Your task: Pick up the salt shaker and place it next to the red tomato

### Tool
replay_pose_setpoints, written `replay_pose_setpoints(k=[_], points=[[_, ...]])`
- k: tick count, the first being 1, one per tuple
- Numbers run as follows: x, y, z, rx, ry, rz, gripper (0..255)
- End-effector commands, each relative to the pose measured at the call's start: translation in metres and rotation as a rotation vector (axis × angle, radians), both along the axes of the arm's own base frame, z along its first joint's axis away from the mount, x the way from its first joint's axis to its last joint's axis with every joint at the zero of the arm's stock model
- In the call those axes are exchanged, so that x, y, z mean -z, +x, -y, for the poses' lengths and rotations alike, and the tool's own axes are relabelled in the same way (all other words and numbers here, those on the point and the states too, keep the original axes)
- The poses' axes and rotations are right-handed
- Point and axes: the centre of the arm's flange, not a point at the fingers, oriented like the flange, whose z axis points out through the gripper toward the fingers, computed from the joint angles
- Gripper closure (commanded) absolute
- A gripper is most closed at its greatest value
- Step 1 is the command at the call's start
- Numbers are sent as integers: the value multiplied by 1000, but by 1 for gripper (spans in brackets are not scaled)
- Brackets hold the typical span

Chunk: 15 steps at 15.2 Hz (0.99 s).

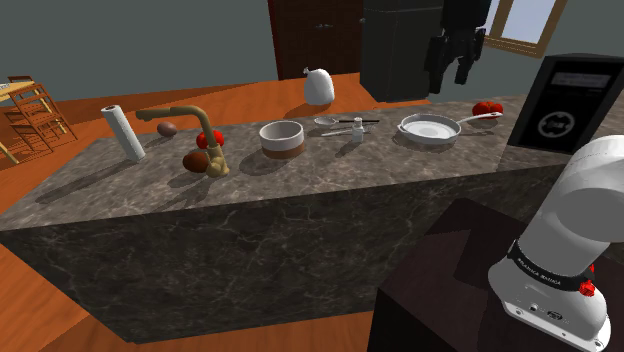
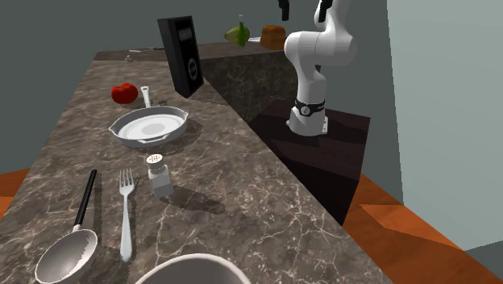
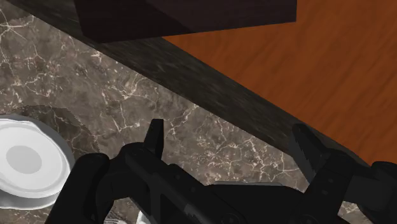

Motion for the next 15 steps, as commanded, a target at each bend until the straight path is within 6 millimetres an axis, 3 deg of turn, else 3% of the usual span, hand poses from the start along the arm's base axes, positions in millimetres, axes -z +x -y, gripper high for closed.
replay_pose_setpoints(k=[1, 15], points=[[0, 0, 0, 0, 0, 0, 0], [84, 145, 70, -17, -13, 23, 0]])
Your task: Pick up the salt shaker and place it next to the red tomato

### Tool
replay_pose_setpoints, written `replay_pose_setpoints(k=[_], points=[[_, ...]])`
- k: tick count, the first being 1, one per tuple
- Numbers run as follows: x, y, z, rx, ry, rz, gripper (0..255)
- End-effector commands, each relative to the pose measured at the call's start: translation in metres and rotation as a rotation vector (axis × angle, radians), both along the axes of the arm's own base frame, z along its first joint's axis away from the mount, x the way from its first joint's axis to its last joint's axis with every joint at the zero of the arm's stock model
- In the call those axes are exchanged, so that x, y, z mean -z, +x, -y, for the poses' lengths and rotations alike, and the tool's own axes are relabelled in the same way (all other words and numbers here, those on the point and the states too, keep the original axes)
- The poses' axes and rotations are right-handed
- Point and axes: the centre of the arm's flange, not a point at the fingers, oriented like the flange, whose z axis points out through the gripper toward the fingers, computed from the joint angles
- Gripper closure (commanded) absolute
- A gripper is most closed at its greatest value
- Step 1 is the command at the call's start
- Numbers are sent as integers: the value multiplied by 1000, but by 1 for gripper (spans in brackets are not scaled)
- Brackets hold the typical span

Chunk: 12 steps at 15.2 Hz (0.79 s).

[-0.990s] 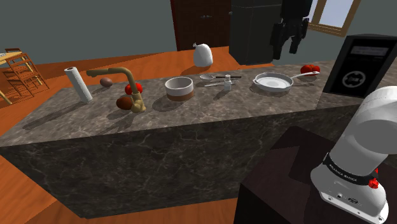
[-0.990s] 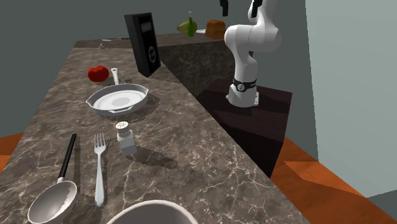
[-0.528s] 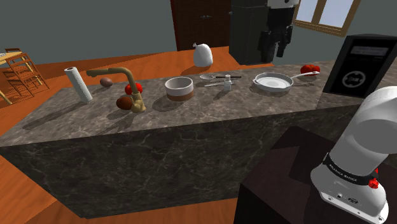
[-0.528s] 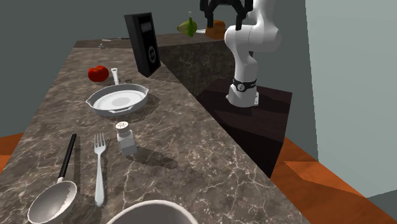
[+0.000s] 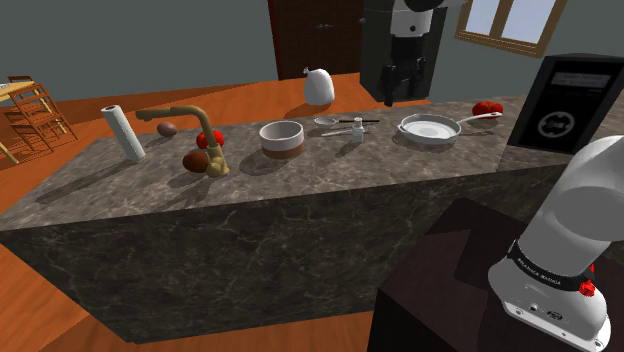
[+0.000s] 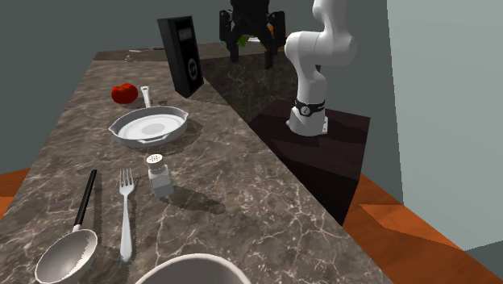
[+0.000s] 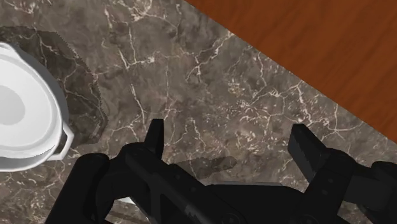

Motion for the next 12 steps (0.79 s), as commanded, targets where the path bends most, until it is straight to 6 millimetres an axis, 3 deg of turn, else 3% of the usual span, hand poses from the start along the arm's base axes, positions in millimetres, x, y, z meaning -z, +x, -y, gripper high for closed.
replay_pose_setpoints(k=[1, 12], points=[[11, 19, 12, -3, -3, 4, 0], [74, 135, 66, -16, -13, 23, 0]])
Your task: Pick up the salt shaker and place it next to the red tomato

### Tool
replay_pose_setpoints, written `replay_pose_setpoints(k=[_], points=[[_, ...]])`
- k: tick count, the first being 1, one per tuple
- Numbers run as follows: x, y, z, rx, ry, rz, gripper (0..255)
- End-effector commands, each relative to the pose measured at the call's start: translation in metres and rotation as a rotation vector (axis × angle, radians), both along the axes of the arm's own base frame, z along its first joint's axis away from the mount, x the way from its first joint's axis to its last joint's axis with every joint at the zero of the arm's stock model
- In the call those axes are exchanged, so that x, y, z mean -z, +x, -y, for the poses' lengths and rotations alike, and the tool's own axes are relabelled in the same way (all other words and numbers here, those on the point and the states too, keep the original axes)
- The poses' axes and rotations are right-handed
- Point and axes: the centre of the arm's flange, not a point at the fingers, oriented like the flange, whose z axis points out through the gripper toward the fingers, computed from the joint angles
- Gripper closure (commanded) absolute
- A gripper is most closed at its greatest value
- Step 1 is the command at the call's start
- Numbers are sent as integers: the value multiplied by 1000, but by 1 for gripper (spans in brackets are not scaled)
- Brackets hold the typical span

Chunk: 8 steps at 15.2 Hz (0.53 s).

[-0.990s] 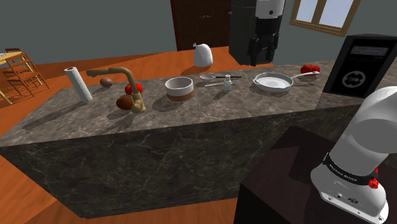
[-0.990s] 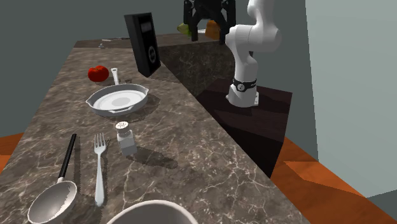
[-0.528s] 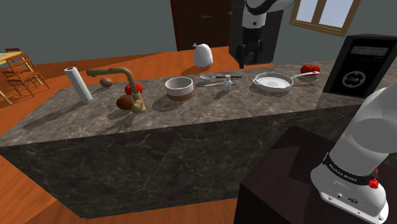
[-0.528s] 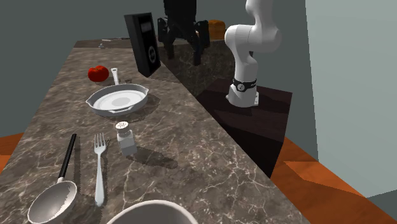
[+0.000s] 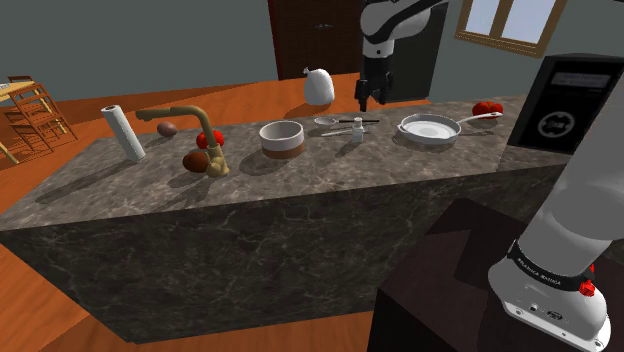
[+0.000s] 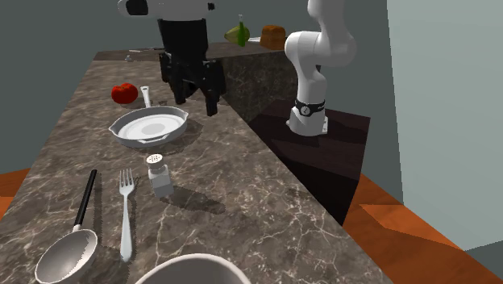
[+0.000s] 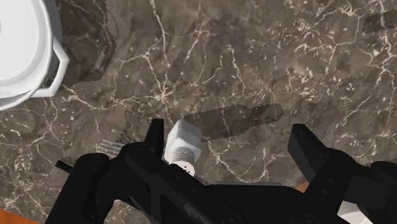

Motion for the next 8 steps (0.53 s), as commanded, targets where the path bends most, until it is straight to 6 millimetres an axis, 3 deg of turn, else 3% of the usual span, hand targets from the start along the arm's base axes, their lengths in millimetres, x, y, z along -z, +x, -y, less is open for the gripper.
replay_pose_setpoints(k=[1, 8], points=[[13, 21, 12, -3, -2, 4, 0], [48, 90, 43, -11, -8, 15, 0]])
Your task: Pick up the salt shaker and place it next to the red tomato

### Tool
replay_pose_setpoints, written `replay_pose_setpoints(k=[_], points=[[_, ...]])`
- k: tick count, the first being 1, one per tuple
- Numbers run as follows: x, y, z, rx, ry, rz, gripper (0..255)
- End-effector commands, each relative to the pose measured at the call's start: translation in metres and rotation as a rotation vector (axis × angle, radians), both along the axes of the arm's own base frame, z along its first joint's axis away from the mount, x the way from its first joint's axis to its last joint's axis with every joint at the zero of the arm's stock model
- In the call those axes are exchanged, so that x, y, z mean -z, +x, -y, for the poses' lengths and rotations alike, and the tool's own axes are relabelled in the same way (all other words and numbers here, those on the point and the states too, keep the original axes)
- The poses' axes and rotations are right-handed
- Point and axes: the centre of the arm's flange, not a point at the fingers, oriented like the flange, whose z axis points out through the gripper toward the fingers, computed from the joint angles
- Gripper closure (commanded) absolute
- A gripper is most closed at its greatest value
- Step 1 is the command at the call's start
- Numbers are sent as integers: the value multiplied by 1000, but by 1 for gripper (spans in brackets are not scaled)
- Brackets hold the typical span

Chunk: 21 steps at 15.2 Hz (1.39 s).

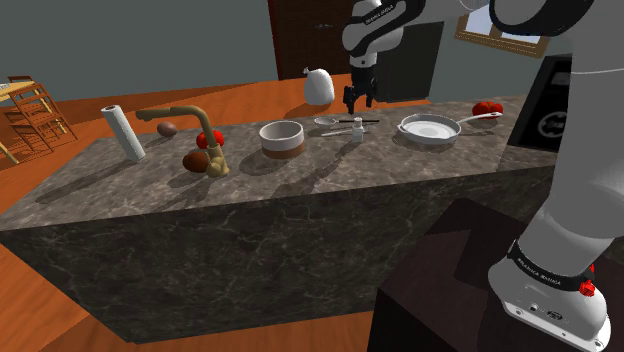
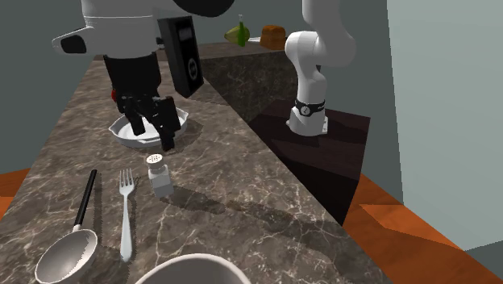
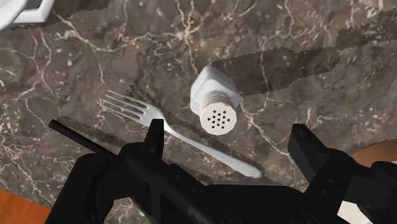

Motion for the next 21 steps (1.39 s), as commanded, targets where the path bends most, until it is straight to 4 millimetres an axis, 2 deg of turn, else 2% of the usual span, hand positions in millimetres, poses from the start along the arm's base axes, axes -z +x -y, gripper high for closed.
replay_pose_setpoints(k=[1, 7, 15, 16, 21], points=[[9, 7, 2, -1, -1, 2, 0], [44, 7, 2, -1, -1, 2, 0], [44, 7, 2, -1, -1, 2, 0], [44, 7, 2, -1, -1, 2, 255], [44, 7, 2, -1, -1, 2, 255]])
